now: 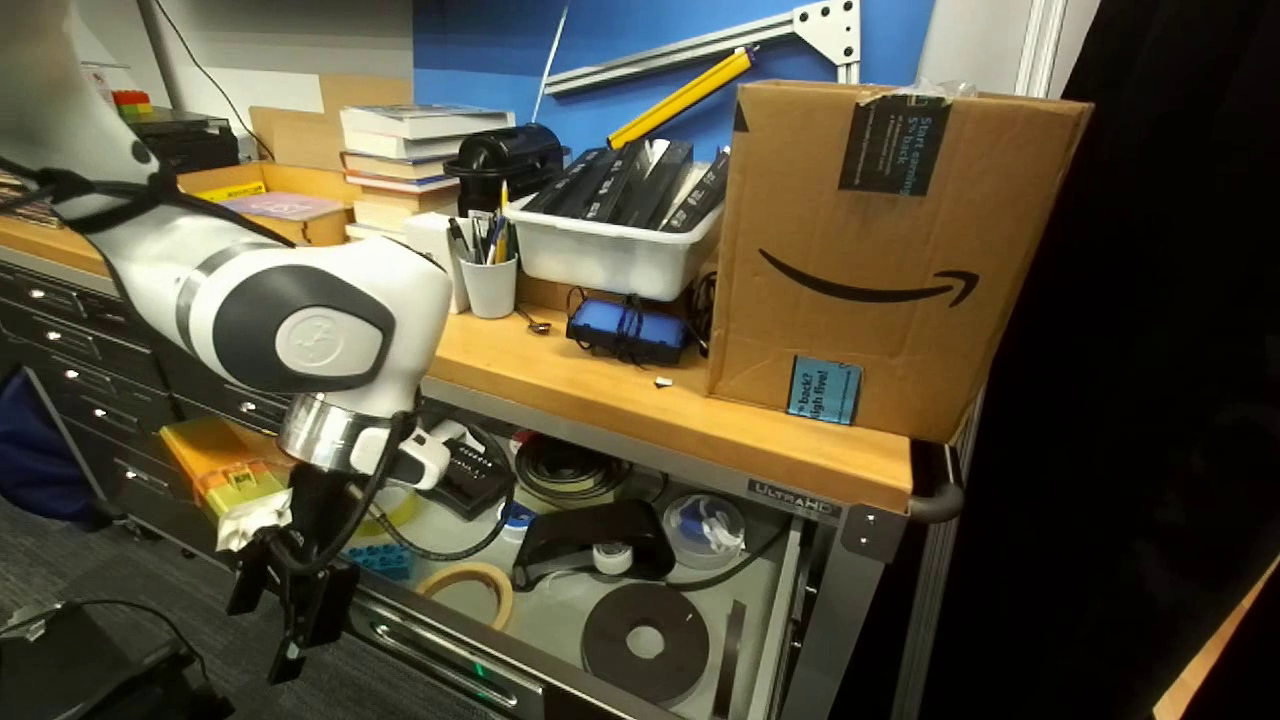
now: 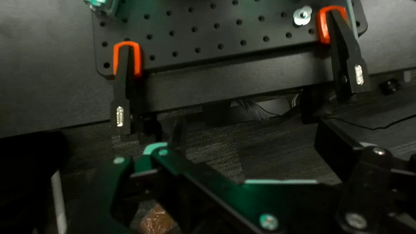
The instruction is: Pick up the blue object from the counter and put it in the open drawer and close it
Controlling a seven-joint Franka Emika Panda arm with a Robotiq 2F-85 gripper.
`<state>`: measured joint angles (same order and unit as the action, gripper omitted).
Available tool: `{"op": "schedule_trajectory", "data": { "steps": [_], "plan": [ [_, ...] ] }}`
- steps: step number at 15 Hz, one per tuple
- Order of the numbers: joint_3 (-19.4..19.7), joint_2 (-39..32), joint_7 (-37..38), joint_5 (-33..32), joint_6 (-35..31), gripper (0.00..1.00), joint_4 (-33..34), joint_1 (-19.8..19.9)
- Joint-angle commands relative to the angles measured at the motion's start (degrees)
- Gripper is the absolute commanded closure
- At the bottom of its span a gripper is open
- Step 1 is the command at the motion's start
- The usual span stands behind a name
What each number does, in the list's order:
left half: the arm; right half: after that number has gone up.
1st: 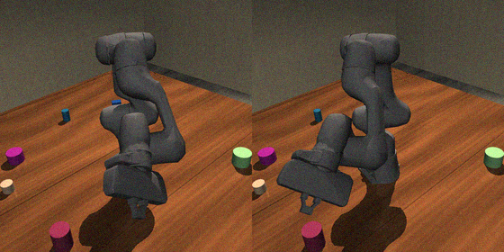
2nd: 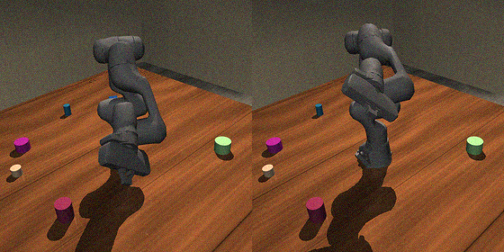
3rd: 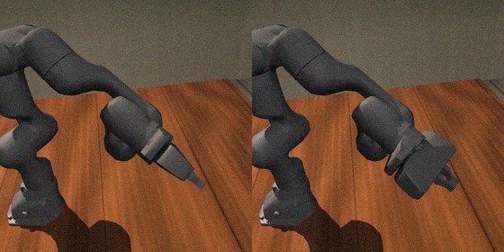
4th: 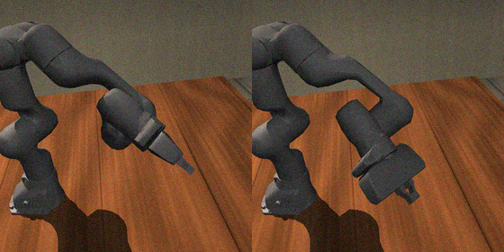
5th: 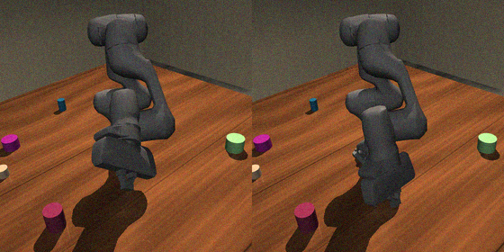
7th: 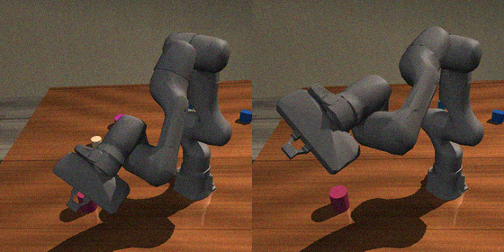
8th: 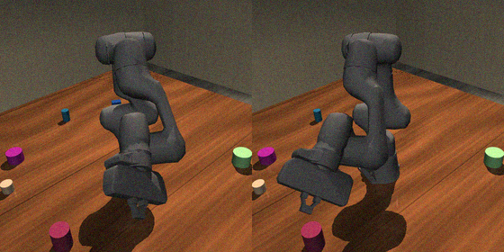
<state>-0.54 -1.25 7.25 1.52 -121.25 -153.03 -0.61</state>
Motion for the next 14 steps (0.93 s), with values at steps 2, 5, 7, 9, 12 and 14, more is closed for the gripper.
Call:
{"op": "schedule_trajectory", "data": {
  "steps": [2,5,7,9,12,14],
  "plan": [
    [-1.11,-0.61,10.08,2.73,-7.95,0.0,1.0,-1.28],
    [-2.23,-1.09,17.91,2.63,-13.62,0.0,2.91,-2.54],
    [-2.77,-2.52,24.86,-0.23,-17.6,0.0,4.82,-3.45],
    [-2.95,-4.24,33.13,-4.85,-21.36,0.0,6.9,-4.48],
    [-1.16,-7.3,46.68,-17.14,-24.08,0.0,10.98,-5.8],
    [2.18,-7.84,55.88,-25.06,-24.0,0.0,13.16,-9.71]
  ]
}}
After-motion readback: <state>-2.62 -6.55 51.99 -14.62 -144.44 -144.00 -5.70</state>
